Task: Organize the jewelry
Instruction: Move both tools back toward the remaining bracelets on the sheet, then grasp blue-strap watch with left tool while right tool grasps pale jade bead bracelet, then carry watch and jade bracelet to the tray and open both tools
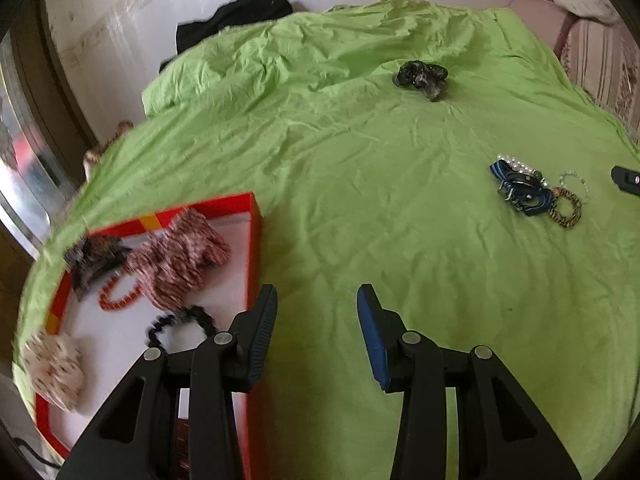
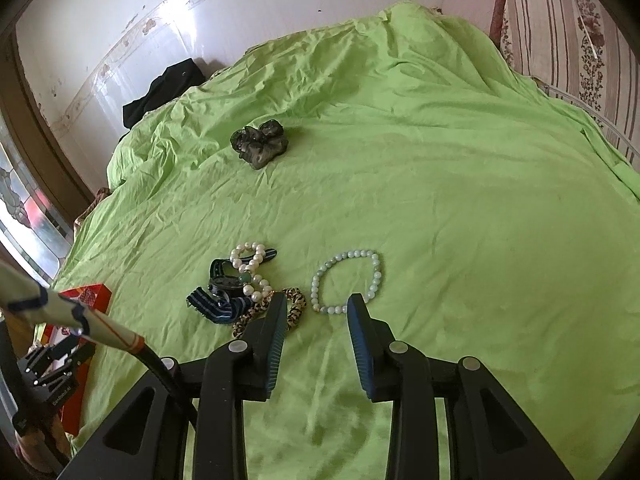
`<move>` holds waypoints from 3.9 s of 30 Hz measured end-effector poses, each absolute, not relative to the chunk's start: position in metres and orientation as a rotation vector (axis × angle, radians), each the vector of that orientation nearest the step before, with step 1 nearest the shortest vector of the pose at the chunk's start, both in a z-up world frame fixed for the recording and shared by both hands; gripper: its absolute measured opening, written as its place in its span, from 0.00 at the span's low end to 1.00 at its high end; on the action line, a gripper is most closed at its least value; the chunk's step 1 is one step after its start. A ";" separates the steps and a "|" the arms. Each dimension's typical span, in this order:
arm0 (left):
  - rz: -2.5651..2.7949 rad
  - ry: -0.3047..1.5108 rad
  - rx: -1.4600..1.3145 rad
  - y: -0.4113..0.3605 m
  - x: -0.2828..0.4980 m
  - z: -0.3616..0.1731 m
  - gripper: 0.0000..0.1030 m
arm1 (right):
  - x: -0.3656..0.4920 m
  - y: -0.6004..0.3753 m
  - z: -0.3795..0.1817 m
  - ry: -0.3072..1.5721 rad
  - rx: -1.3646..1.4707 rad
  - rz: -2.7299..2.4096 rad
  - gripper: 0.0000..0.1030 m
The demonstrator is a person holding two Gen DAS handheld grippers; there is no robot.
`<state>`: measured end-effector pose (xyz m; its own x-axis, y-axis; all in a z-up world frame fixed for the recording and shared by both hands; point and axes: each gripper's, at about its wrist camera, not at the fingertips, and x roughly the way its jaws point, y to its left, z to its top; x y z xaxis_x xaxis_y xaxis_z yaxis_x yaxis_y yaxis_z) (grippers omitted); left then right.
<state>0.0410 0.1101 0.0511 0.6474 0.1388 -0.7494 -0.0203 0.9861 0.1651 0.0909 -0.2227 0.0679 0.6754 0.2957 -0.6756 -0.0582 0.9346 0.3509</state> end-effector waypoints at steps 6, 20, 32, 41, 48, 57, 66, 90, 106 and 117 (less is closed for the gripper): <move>0.016 0.906 0.107 0.091 0.054 0.053 0.39 | 0.104 -0.246 0.063 0.820 0.371 0.187 0.39; -0.262 1.027 -0.107 -0.001 0.134 0.032 0.39 | 0.125 -0.265 0.037 0.884 0.455 0.236 0.41; -0.290 1.031 -0.134 -0.025 0.159 0.021 0.14 | 0.145 -0.246 0.012 0.917 0.387 0.198 0.41; -0.279 0.966 -0.124 -0.012 0.121 0.059 0.07 | 0.140 -0.234 0.024 0.889 0.301 0.224 0.06; -0.309 0.842 -0.162 0.021 0.072 0.116 0.07 | 0.118 -0.237 0.060 0.778 0.326 0.264 0.06; -0.272 0.764 -0.224 0.062 0.033 0.152 0.07 | 0.108 -0.239 0.071 0.755 0.334 0.262 0.06; -0.225 0.671 -0.272 0.109 -0.017 0.193 0.07 | 0.086 -0.225 0.094 0.698 0.325 0.322 0.06; 0.192 0.547 -0.357 0.292 -0.144 0.237 0.07 | 0.023 -0.124 0.136 0.667 0.216 0.497 0.06; 0.290 0.656 -0.418 0.350 -0.125 0.144 0.07 | 0.006 0.010 0.157 0.725 0.051 0.688 0.06; 0.310 0.660 -0.461 0.353 -0.108 0.105 0.07 | 0.009 0.141 0.158 0.841 0.052 0.911 0.07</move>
<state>-0.1077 0.3527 0.1048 0.7503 0.1294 -0.6483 -0.4156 0.8550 -0.3103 0.0089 0.1406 0.1584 0.3251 0.7142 -0.6199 -0.6755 0.6341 0.3763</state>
